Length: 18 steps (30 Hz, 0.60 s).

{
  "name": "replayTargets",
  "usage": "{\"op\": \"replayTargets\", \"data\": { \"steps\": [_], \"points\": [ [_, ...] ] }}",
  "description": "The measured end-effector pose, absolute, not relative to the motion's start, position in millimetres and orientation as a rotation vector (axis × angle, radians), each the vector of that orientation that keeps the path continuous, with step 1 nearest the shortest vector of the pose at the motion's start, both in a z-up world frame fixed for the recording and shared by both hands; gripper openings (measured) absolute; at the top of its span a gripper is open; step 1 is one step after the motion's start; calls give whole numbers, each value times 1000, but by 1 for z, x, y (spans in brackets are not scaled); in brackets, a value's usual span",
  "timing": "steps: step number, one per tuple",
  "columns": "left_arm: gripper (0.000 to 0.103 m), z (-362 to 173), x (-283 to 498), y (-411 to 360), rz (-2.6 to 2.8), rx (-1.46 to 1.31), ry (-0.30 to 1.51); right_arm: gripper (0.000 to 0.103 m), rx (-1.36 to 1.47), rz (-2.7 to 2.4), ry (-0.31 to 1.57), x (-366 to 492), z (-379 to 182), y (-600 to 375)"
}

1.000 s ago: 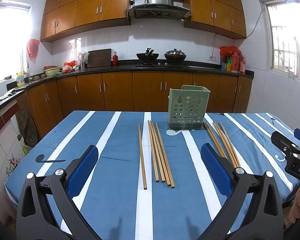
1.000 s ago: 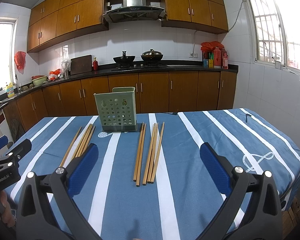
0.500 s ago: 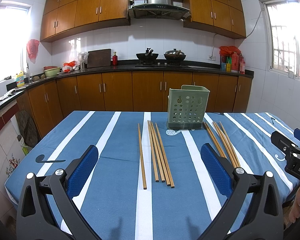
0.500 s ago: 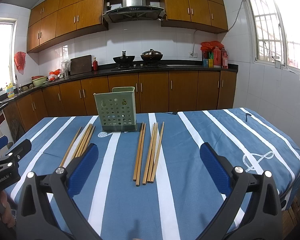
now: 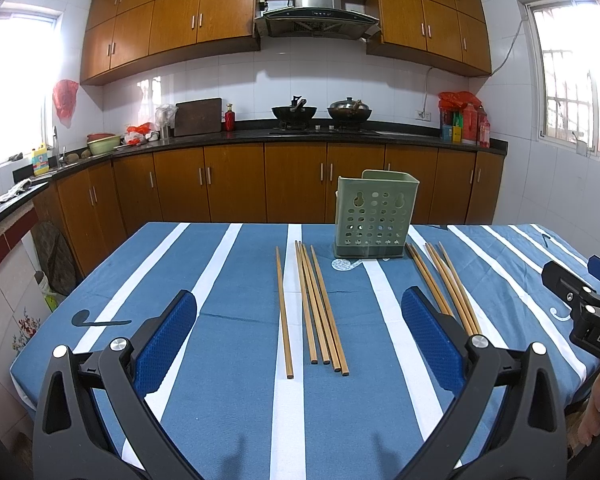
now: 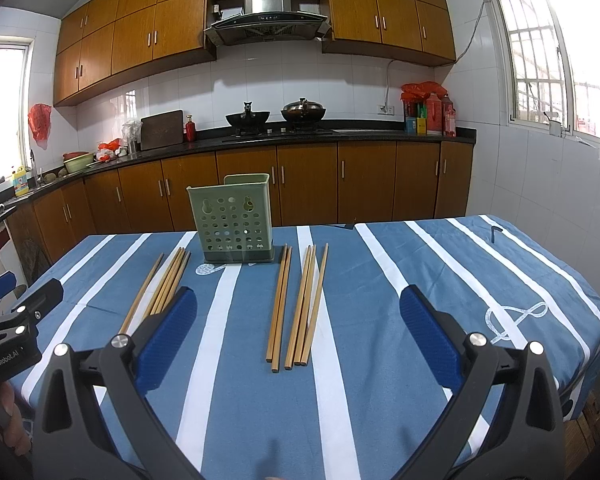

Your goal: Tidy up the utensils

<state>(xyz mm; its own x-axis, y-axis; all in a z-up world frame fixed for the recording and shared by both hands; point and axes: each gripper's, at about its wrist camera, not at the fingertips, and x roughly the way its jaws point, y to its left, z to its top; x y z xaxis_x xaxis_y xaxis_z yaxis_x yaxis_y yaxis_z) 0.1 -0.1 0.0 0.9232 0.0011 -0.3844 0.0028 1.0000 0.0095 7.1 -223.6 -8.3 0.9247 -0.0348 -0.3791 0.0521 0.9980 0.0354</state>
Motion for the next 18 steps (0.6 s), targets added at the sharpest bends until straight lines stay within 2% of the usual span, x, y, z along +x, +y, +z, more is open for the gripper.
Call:
{"op": "replayTargets", "data": {
  "steps": [18],
  "points": [
    [101,-3,-3,0,0,10,396,99,46,-44,388,7,-9,-225]
  ]
}}
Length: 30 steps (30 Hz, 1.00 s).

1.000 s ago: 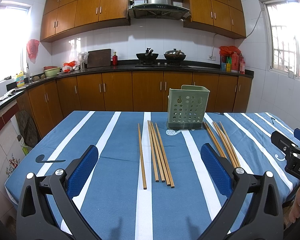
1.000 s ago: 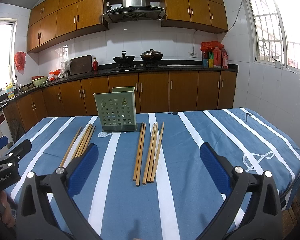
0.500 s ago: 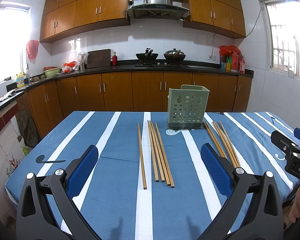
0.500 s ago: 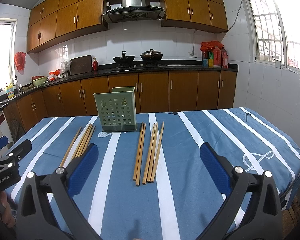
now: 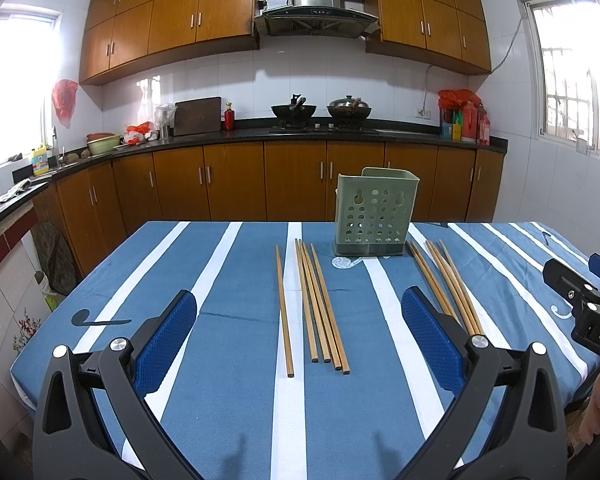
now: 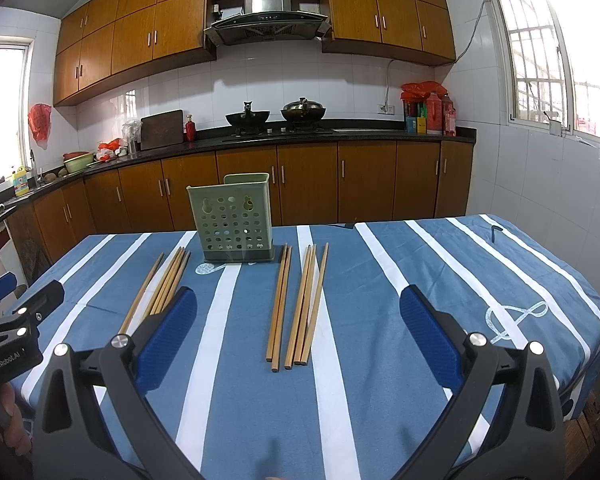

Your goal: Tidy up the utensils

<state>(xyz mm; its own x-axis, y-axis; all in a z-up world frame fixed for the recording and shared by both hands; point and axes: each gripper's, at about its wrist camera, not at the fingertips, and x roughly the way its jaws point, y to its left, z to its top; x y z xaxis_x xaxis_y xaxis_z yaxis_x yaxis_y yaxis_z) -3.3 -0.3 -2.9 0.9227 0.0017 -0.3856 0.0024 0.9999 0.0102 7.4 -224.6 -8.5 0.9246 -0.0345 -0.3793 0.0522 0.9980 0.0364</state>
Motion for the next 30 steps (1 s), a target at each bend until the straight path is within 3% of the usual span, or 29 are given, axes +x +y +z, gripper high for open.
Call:
{"op": "replayTargets", "data": {
  "steps": [10,18,21,23,26,30],
  "points": [
    [101,-19,-1,3,12,8,429,99,50,-41,408,10,-13,-226],
    [101,-60,42,38,102,-70,711,99,148,-87,630,54,-52,-256],
    [101,-64,49,51,112,-107,755,79,205,-90,710,78,-65,-269],
    [101,-66,56,56,121,-112,774,61,237,-94,760,98,-73,-275],
    [101,-64,65,63,107,-123,781,43,271,-80,810,126,-83,-278],
    [84,-61,79,68,93,-123,780,33,255,-52,861,162,-98,-267]
  ]
}}
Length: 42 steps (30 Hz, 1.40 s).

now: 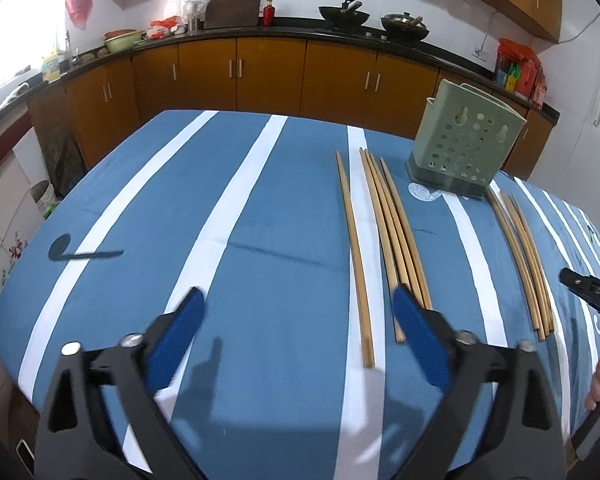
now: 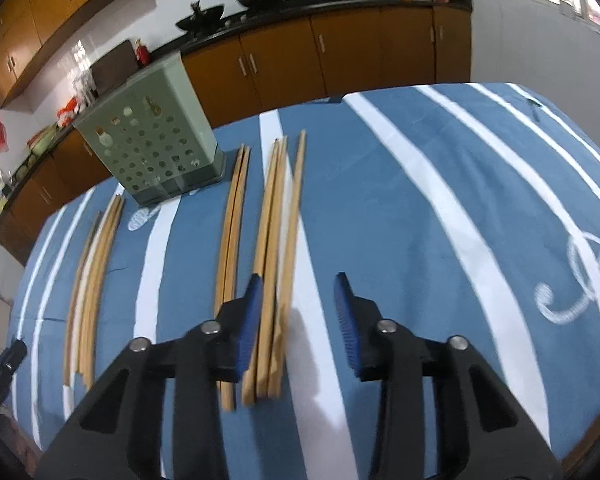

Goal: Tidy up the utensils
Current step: 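Lower the left tool onto one chopstick and close it while the right tool grasps another chopstick, then lift the left tool's chopstick over the green holder while the right tool carries its chopstick there too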

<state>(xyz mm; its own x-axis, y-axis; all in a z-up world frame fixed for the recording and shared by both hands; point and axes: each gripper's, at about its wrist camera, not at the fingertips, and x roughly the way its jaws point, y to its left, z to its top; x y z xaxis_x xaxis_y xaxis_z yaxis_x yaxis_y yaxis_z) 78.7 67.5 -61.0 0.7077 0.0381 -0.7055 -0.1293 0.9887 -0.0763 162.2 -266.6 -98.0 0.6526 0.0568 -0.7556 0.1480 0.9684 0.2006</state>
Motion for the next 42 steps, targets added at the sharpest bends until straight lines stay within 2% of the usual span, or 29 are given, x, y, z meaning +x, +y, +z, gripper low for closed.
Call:
{"op": "replayTargets", "data": {
  "steps": [6,8,13,20,28,30,42],
  "points": [
    [62,-70,103,69,42,-123,820,19,223,-44,882,181,-114,-261],
    [55,-74,110,68,20,-124,834,8,209,-61,899,184,-116,-264],
    [42,-77,126,65,-50,-162,854,8,171,-78,882,181,-115,-270],
    [32,-82,141,51,-105,-140,878,8,145,-87,863,180,-116,-268],
    [11,-94,153,39,-89,-57,917,10,142,-73,861,176,-116,-269],
    [8,-95,155,41,-77,-56,916,9,140,-68,863,177,-116,-269],
    [8,-95,165,49,-60,-70,910,10,145,-72,861,189,-116,-279]
  ]
}}
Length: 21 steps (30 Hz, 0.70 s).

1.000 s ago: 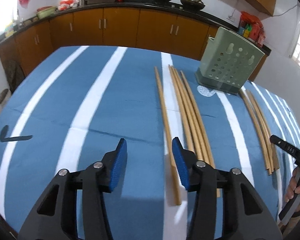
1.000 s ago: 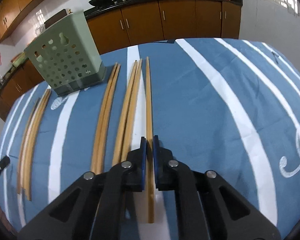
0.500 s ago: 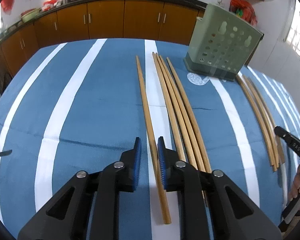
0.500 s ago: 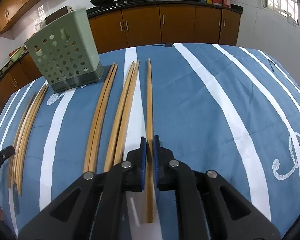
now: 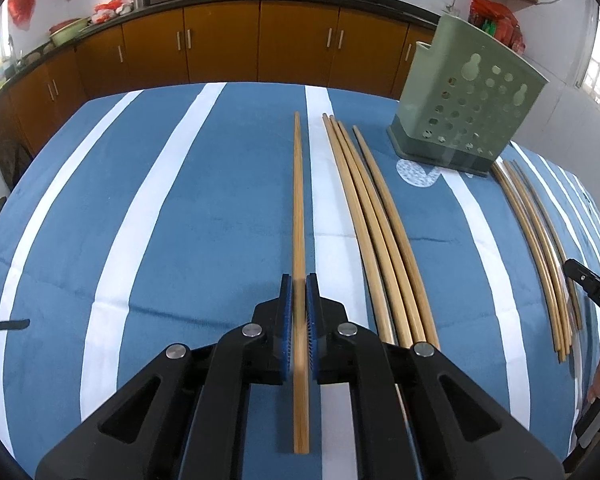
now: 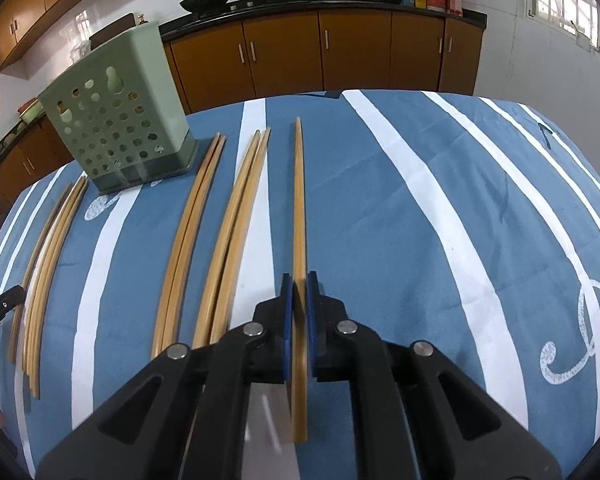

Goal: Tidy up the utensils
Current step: 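Lift the left tool's chopstick over the green holder while the right tool carries its chopstick there too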

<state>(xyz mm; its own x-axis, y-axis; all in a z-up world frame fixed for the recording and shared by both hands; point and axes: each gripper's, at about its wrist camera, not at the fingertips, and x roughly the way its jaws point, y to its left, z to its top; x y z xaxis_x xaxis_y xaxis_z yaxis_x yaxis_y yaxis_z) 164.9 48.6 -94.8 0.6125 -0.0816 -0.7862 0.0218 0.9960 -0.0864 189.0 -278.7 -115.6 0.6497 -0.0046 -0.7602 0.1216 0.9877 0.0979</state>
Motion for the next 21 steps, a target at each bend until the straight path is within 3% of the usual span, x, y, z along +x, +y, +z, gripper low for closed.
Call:
{"op": "replayTargets", "data": {
  "steps": [11,21],
  "points": [
    [7,-93,155,49,-67,-66,897,8,162,-58,834,175,-108,-284],
    [7,-33,139,66,-56,-128,732,8,176,-67,674,155,-53,-293]
  ]
}}
